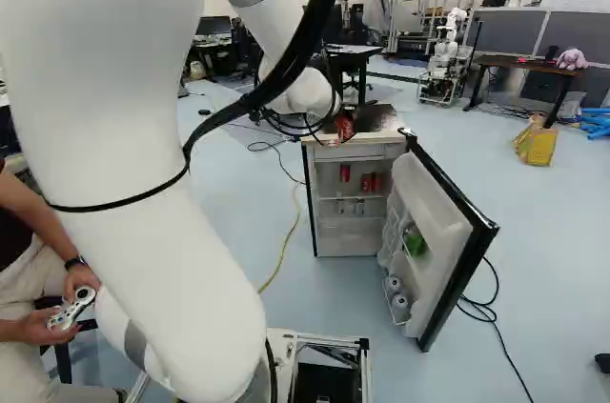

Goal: Grab a drink from the fridge

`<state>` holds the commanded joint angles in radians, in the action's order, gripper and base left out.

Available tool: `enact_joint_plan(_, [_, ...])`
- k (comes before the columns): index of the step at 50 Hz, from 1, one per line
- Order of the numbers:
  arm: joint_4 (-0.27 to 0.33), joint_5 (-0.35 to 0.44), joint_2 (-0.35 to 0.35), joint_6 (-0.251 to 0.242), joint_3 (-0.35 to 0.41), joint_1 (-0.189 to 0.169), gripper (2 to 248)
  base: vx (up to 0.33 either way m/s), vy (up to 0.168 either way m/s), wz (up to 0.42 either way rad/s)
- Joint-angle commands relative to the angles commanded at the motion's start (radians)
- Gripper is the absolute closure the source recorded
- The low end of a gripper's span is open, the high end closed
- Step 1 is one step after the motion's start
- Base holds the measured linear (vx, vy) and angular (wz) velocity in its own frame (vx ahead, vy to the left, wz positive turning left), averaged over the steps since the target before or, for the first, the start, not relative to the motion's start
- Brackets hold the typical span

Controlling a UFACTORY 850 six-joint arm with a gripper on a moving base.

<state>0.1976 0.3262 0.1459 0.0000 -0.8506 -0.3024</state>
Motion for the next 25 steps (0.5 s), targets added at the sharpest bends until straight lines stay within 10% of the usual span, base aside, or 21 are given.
enact_joint_plan(25, [0.000,0.000,0.047,0.000,-0.052,0.009,163,0.000,0.000,0.000])
